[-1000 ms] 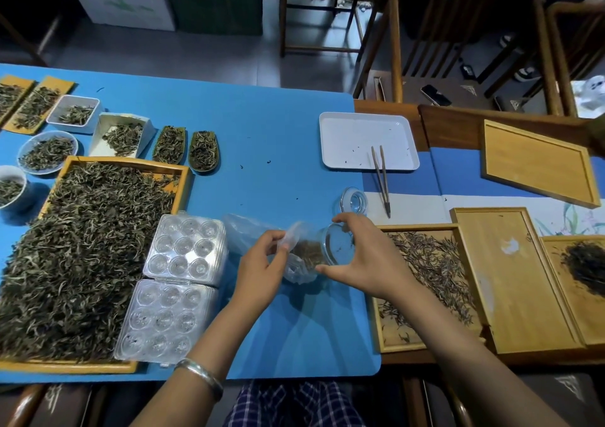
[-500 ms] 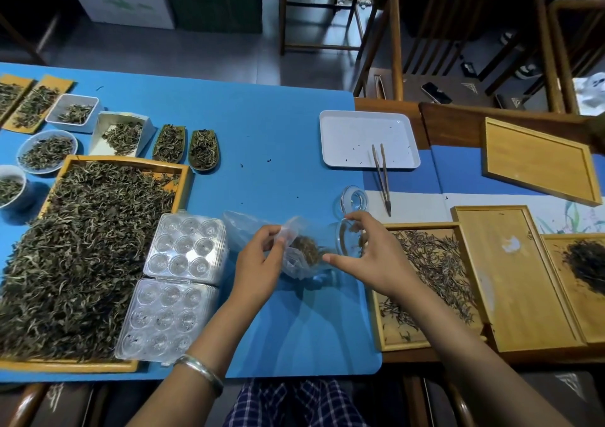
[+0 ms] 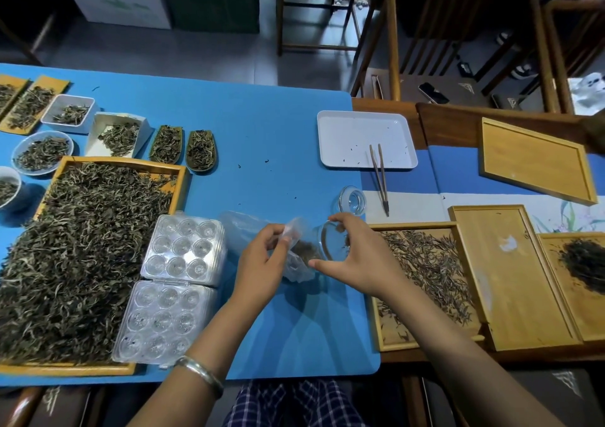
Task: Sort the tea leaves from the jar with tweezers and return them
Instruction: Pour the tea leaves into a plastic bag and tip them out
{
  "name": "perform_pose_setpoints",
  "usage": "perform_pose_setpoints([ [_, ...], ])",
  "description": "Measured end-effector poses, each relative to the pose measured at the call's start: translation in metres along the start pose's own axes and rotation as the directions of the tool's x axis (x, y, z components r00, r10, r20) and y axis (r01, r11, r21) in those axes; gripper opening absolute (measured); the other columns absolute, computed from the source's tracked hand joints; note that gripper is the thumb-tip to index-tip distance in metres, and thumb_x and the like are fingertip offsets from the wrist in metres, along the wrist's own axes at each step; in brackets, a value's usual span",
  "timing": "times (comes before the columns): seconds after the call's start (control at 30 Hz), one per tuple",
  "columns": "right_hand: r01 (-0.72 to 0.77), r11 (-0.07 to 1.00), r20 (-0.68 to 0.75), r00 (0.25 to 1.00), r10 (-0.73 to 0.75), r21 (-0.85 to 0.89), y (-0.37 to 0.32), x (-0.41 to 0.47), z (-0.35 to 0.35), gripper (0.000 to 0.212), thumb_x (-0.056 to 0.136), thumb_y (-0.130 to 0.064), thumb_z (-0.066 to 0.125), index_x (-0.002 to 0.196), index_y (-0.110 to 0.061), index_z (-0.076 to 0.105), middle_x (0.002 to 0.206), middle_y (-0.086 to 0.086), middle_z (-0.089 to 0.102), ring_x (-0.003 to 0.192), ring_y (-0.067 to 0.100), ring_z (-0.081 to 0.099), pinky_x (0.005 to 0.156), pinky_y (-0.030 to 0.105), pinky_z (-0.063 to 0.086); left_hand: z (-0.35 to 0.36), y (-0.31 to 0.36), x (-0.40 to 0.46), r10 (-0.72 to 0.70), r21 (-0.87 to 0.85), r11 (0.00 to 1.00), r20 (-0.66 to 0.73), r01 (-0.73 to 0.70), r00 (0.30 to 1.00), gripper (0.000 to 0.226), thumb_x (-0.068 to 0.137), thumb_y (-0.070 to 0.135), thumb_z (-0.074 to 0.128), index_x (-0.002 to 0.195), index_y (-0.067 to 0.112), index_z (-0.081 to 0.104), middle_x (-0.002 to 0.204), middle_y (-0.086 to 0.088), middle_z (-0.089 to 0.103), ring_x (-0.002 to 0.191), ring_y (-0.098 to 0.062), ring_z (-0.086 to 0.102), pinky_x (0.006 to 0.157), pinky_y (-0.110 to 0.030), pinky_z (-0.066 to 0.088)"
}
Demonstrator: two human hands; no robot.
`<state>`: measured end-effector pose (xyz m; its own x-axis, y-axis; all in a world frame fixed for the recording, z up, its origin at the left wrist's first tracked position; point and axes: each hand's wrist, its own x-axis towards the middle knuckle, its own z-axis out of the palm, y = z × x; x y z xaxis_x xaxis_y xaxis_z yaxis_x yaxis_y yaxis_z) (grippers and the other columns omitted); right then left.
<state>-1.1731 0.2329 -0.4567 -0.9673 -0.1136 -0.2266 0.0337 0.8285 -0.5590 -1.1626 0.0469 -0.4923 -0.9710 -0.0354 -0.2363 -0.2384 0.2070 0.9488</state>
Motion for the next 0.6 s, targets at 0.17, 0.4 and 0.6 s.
perform_pose_setpoints([
  [0.17, 0.055, 0.998, -0.014, 0.998, -0.056, -0.041, -0.004, -0.001, -0.001, 0.082, 0.064, -0.065, 0.069, 0.132, -0.031, 0.038, 0.123, -0.009, 0.051, 0.113, 0.010, 0.051, 0.090, 0.032, 0.047, -0.001, 0.000, 0.000, 0.000, -0.013, 1.000, -0.033, 0.000, 0.999, 0.016, 0.099, 0.018, 0.052, 0.093, 0.028, 0.063, 0.093, 0.012, 0.072, 0.092, -0.003, 0.067, 0.081, -0.032, 0.053],
  [0.4, 0.136, 0.989, -0.070, 0.988, -0.141, -0.066, -0.005, -0.006, -0.008, 0.078, 0.066, -0.063, 0.068, 0.130, -0.029, 0.039, 0.120, -0.008, 0.050, 0.110, 0.010, 0.050, 0.088, 0.031, 0.047, -0.003, -0.002, 0.003, -0.010, -0.025, 1.000, -0.064, 0.008, 0.998, 0.017, 0.099, 0.019, 0.052, 0.090, 0.029, 0.061, 0.085, 0.022, 0.069, 0.084, 0.002, 0.065, 0.075, -0.025, 0.049],
  [0.6, 0.033, 0.994, -0.105, 0.994, -0.022, 0.103, 0.006, -0.007, -0.007, 0.075, 0.063, -0.063, 0.073, 0.126, -0.036, 0.041, 0.117, -0.015, 0.049, 0.101, 0.002, 0.049, 0.083, 0.025, 0.044, -0.002, -0.004, 0.005, -0.007, -0.067, 0.998, -0.075, 0.002, 0.997, 0.013, 0.101, 0.022, 0.050, 0.098, 0.022, 0.063, 0.098, 0.007, 0.073, 0.094, -0.002, 0.067, 0.079, -0.019, 0.049],
])
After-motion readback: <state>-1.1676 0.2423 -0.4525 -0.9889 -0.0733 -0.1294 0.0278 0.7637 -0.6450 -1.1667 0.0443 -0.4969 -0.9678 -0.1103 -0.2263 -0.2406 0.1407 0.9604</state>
